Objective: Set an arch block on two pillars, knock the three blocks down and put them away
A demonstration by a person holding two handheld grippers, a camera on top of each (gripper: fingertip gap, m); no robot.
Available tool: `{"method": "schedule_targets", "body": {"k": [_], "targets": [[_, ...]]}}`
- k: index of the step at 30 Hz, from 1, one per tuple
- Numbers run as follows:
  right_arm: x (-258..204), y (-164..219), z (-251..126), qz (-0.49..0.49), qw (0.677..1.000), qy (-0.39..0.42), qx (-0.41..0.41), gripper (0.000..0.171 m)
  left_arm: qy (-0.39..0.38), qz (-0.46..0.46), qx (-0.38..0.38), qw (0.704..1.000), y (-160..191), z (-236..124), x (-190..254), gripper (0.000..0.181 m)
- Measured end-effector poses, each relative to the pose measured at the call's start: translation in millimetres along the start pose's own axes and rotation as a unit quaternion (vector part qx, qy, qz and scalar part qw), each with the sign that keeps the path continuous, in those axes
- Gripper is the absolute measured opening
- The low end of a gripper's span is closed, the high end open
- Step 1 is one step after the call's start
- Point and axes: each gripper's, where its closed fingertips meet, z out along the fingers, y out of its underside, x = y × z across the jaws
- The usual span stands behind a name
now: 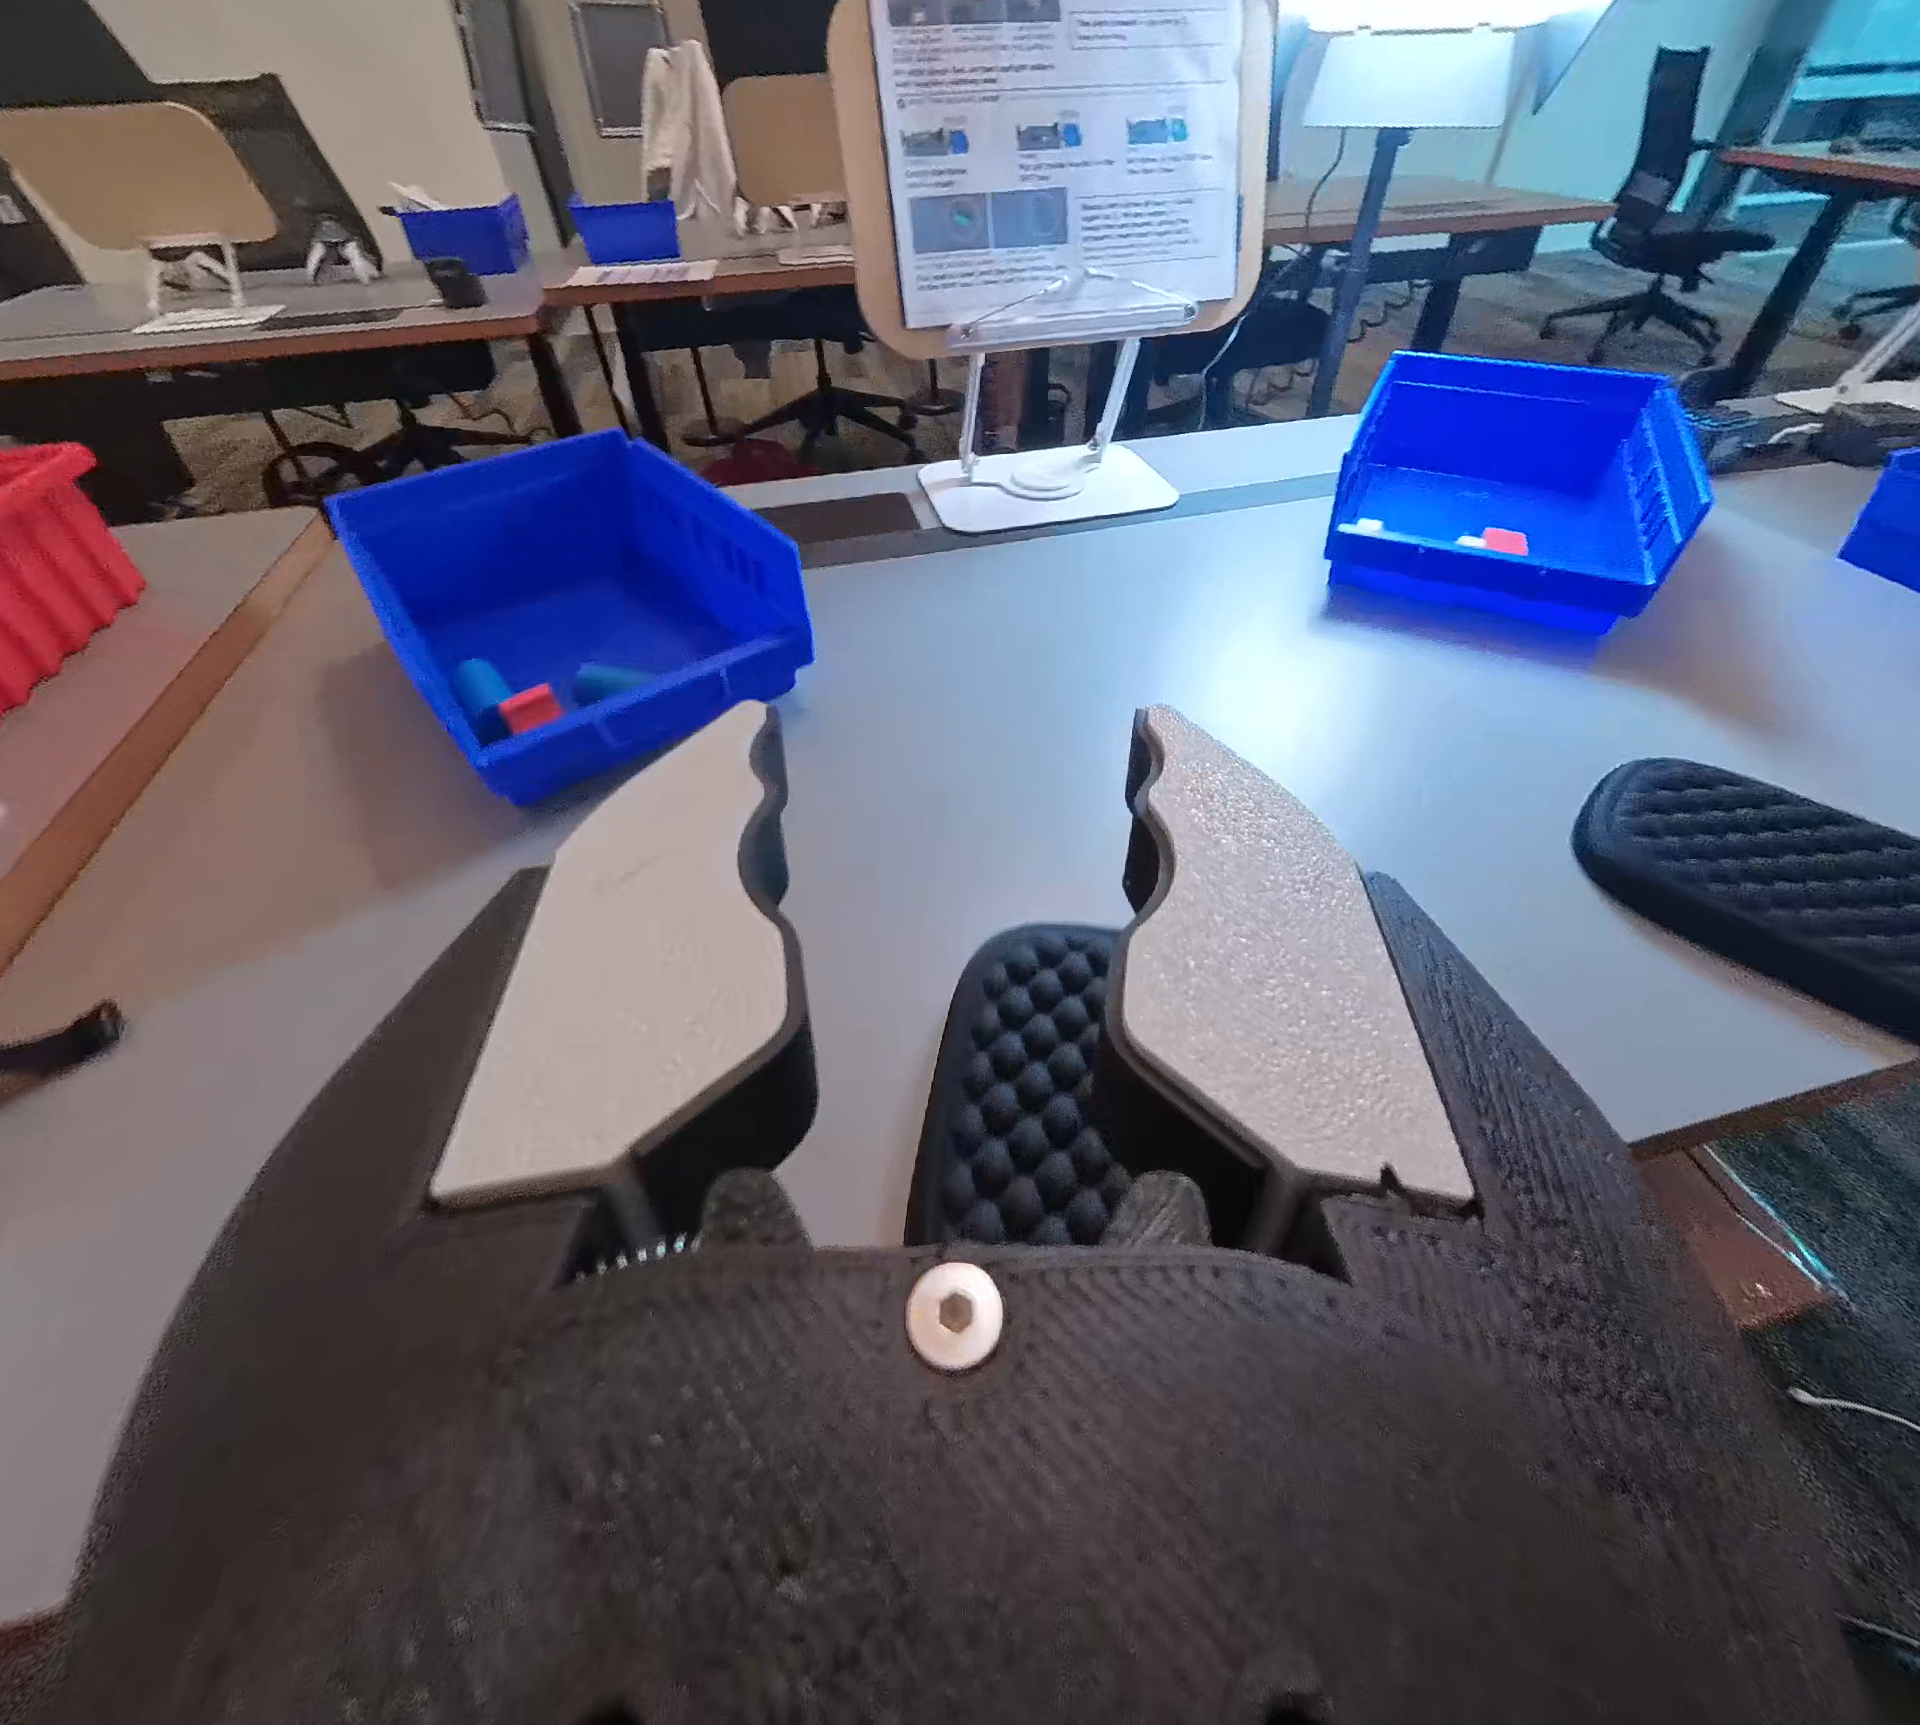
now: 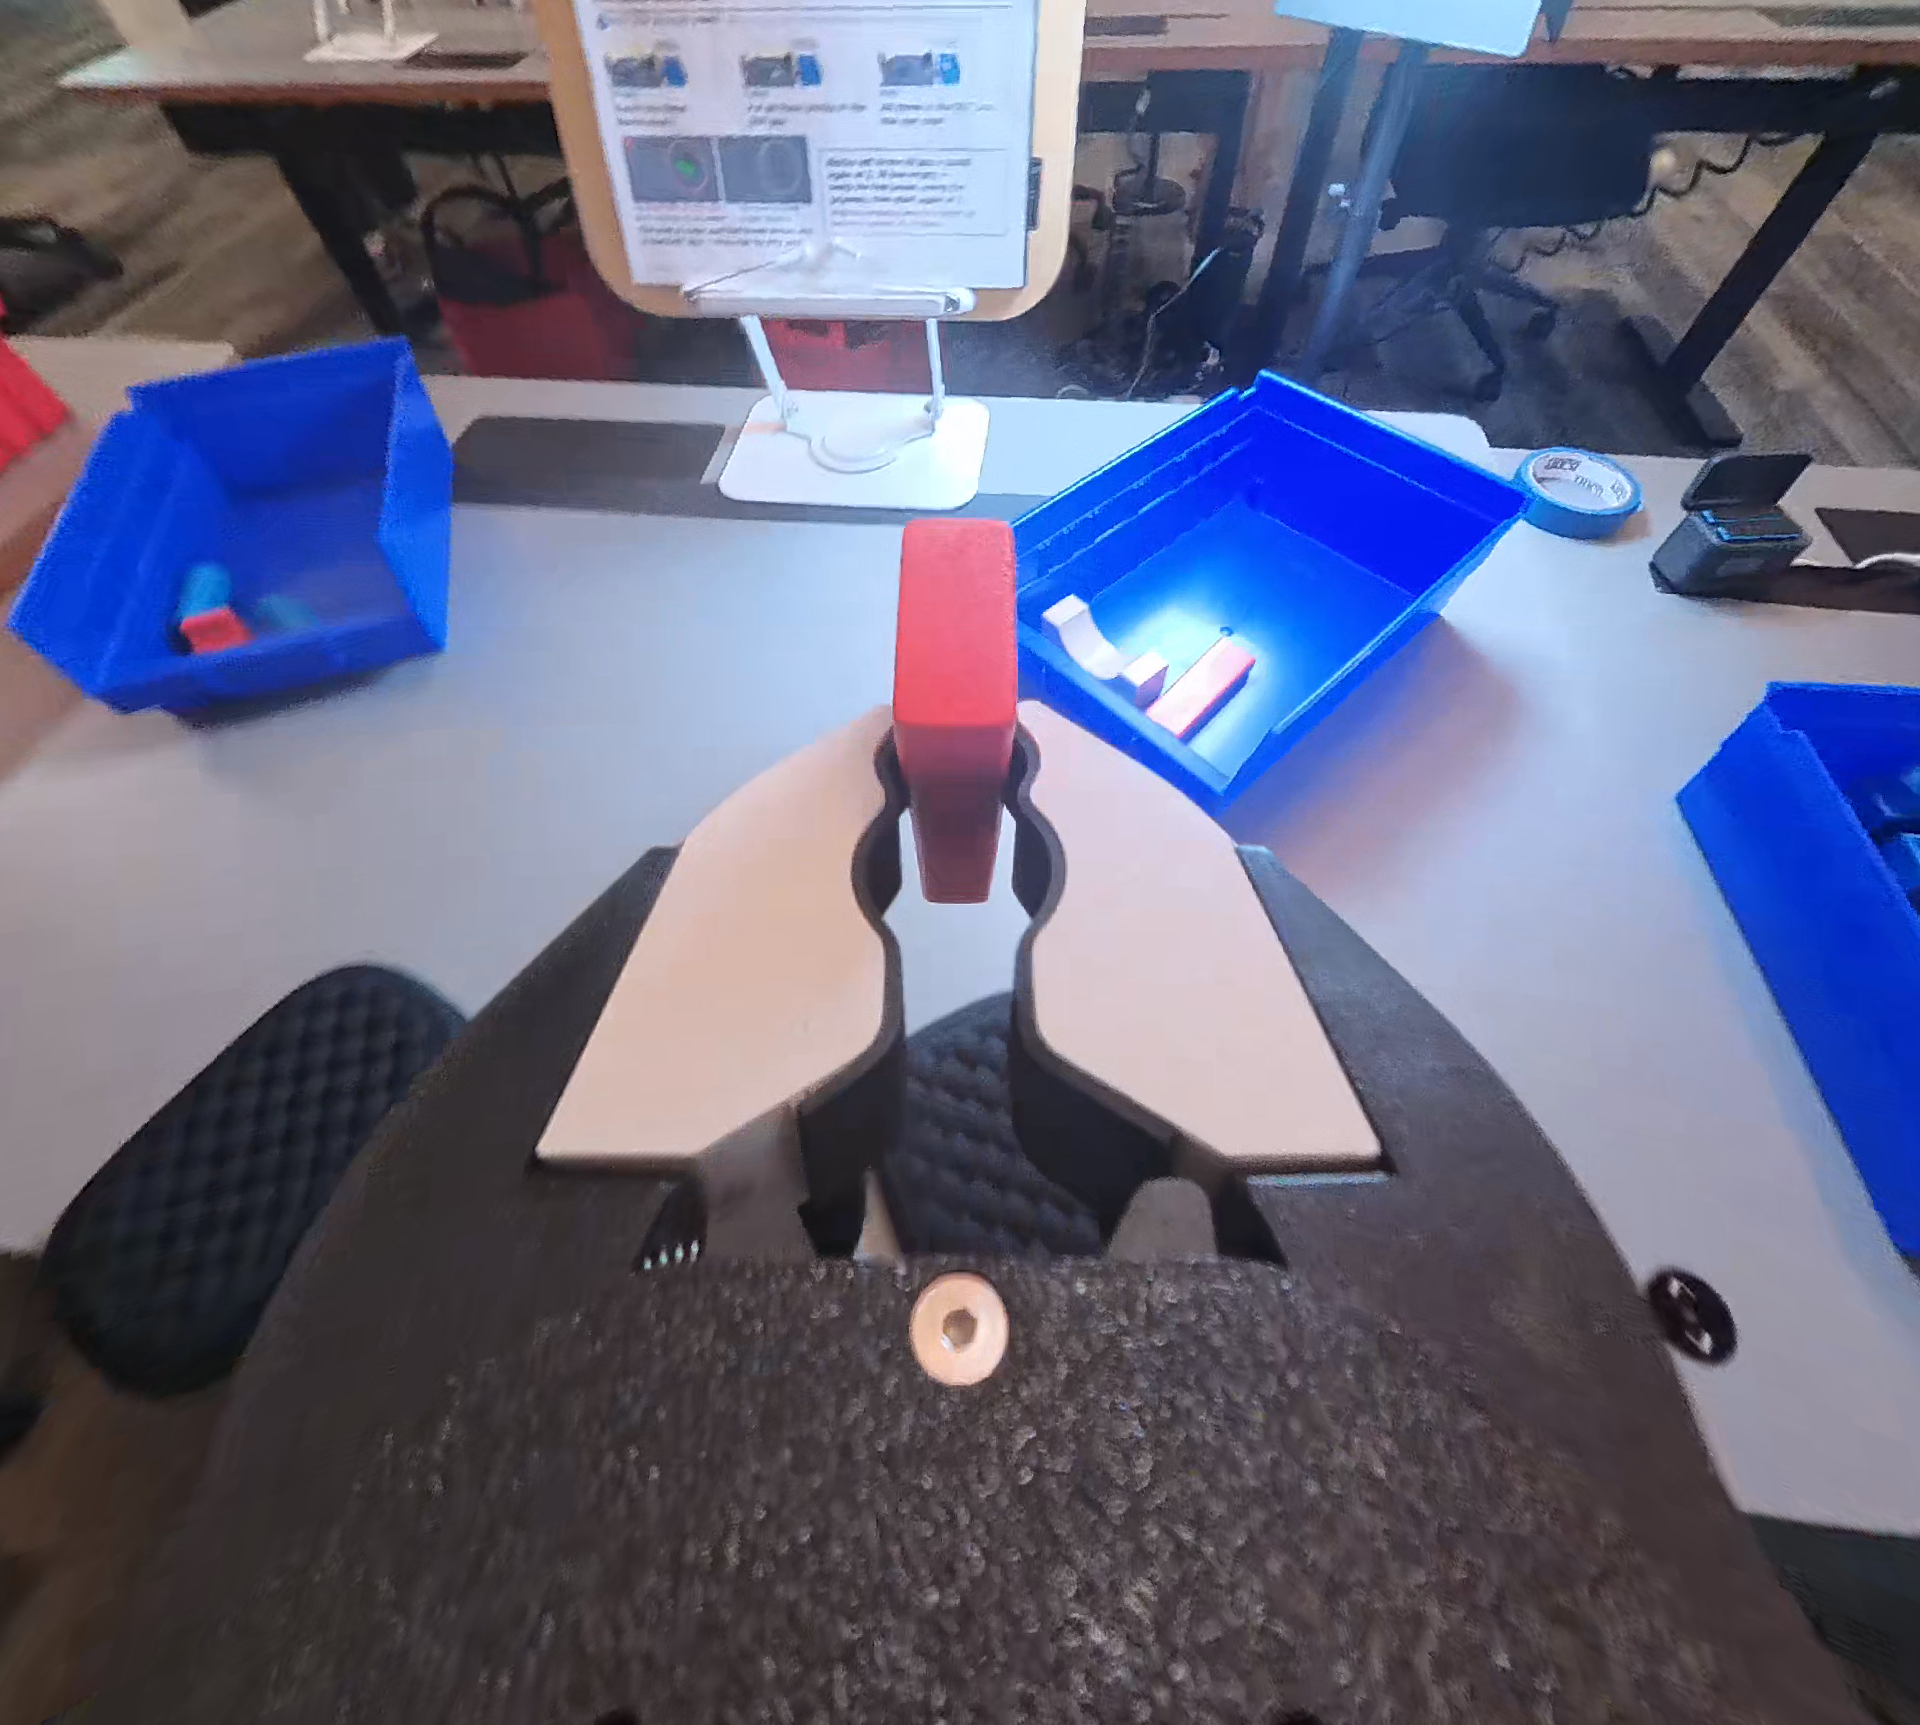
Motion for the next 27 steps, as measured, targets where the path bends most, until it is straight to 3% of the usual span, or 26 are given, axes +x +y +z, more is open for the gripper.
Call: {"method": "schedule_targets", "body": {"k": [4,8,16,21,24,27], "targets": [[42.3,2.5,64.5,0.023,0.999,0.020,-0.025,0.016,0.021,0.008,0.003,1.000,-53.1,26.5,2.0,0.063],[92.9,19.9,152.7,0.052,0.995,0.045,-0.077,0.016,0.012,0.035,0.006,0.999,-87.8,49.0,-6.8,0.063],[145.6,86.5,305.5,0.157,0.957,0.130,-0.205,0.016,-0.063,0.016,-0.038,0.997,-104.9,51.0,-9.7,0.061],[171.1,128.0,331.0,0.204,0.922,0.197,-0.264,0.021,-0.086,0.022,-0.074,0.993,-99.0,45.1,-1.4,0.061],[174.1,116.7,330.8,0.189,0.936,0.194,-0.225,0.044,-0.086,0.032,-0.077,0.993,-99.0,44.4,0.3,0.060],[167.7,97.6,317.0,0.173,0.954,0.168,-0.177,0.049,-0.077,0.027,-0.072,0.994,-95.3,51.4,-2.3,0.060]]}}
